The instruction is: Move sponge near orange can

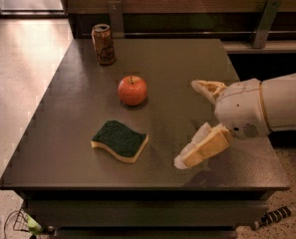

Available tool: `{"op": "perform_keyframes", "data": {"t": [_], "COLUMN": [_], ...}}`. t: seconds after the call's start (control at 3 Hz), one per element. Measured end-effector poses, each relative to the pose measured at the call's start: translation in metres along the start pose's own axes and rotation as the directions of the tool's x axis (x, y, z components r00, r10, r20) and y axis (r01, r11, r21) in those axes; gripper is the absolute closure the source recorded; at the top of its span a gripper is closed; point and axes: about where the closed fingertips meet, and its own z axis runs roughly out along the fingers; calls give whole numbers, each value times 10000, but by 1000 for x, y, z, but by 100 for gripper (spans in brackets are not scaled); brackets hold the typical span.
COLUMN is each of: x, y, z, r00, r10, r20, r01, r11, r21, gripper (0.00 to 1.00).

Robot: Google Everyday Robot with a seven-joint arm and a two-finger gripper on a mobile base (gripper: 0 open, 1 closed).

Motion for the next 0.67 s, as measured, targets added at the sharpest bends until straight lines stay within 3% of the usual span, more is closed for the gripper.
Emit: {"op": "perform_keyframes", "data": {"t": [0.67], "x": [15], "y": [26], "z": [53], "r00": [9989], "r10": [268], "r20": [387], "r01": [-242], "r11": [9976], "r21": [-655], "gripper": [0]}}
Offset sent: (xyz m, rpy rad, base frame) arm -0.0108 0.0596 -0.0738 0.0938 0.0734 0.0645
